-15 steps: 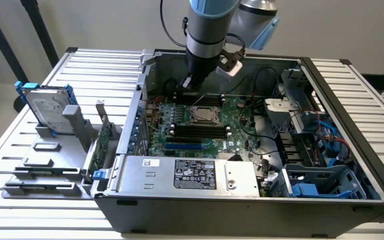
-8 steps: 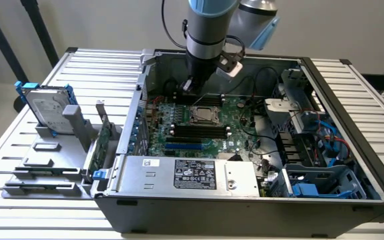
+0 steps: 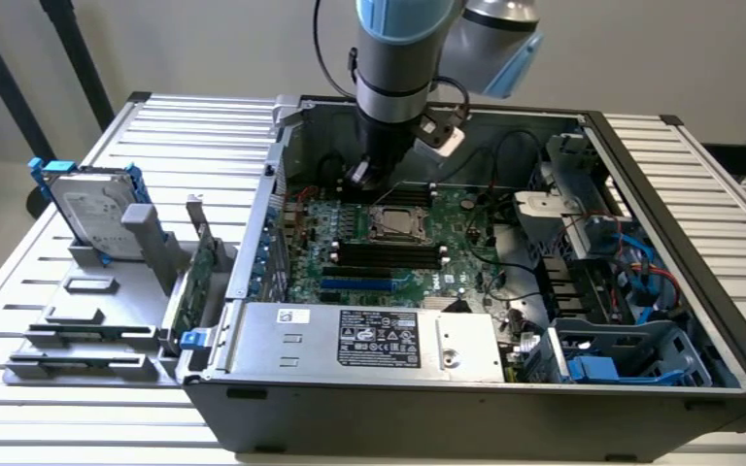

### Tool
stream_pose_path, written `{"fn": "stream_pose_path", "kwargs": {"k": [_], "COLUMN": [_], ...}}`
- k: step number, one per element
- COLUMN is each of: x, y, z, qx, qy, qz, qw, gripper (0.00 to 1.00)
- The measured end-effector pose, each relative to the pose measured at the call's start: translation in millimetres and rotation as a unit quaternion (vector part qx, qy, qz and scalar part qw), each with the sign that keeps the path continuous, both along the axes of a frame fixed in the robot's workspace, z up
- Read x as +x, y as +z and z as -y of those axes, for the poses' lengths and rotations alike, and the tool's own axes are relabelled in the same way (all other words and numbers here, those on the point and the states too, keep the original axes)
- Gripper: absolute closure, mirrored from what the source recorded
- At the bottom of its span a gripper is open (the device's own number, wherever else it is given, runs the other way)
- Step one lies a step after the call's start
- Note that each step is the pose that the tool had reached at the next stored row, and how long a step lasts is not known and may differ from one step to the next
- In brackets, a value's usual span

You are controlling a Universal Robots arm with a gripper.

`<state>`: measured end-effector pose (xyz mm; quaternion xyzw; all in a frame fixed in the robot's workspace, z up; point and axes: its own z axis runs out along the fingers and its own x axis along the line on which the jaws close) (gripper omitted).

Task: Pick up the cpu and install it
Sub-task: 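Install the first cpu locking lever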

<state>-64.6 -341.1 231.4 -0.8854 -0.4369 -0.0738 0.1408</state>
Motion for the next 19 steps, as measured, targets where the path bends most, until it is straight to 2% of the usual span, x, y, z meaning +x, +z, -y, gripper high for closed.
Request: {"fn": "stream_pose_path", "kwargs": {"k": [8, 19], "x": [-3.2, -5.6], "y": [-10.6, -22.0], "z": [-0.4, -6.2], "qx": [0.0001, 0.0023], "qy": [-0.001, -0.001], "qz": [0.0000, 0.0000], "qw": [1.0000, 1.0000], "gripper": [0.89, 0.89]}}
